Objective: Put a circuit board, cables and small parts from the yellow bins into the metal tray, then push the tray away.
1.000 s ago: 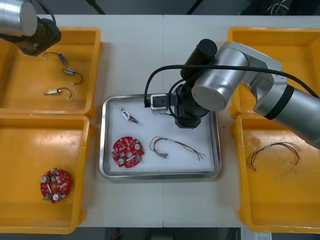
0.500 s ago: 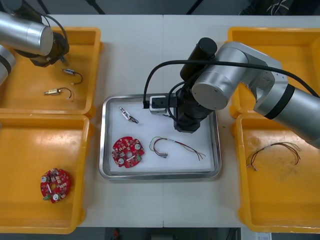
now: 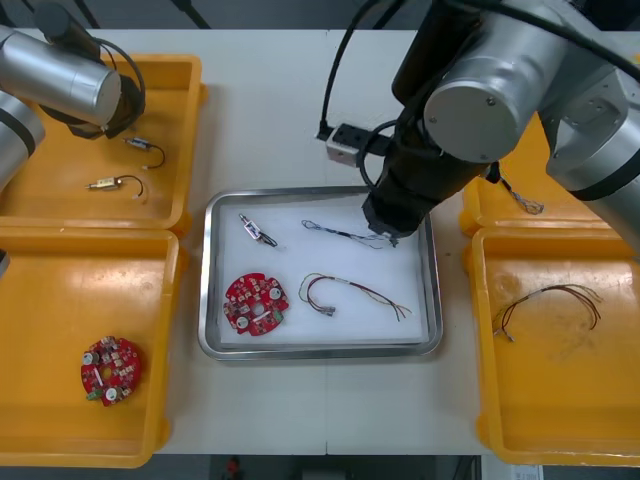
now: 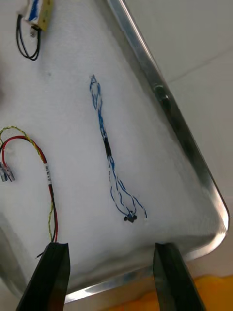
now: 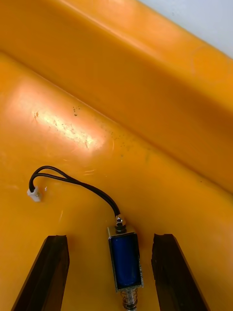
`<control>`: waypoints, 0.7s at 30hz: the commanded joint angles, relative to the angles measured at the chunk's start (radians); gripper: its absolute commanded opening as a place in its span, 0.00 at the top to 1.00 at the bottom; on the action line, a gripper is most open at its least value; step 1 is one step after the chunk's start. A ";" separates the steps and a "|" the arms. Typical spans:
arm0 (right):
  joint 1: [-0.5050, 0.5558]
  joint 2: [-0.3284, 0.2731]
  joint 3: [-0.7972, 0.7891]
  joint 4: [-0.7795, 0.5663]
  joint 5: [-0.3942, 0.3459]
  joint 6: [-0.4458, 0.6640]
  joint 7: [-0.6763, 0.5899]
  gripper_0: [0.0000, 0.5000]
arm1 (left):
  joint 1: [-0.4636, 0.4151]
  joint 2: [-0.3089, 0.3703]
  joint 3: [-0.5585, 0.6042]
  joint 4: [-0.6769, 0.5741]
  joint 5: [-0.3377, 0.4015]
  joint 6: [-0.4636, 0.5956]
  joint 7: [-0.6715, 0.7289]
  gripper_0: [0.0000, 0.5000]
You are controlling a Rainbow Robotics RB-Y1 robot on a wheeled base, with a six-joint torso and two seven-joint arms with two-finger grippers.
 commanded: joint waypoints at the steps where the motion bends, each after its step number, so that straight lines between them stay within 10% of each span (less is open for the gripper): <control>1: -0.003 -0.072 -0.071 -0.075 -0.017 0.065 -0.094 0.00 | -0.048 -0.019 -0.026 0.023 -0.016 -0.044 0.079 0.00; 11: -0.003 -0.183 -0.122 -0.115 -0.010 0.146 -0.338 0.00 | -0.037 -0.022 -0.026 0.026 -0.053 -0.066 0.078 0.03; 17: 0.011 -0.222 -0.151 -0.115 0.030 0.175 -0.444 0.00 | -0.036 -0.022 -0.026 0.026 -0.079 -0.066 0.071 0.89; 21: 0.035 -0.245 -0.196 -0.113 0.042 0.180 -0.468 0.00 | -0.036 -0.024 -0.029 0.026 -0.083 -0.066 0.065 1.00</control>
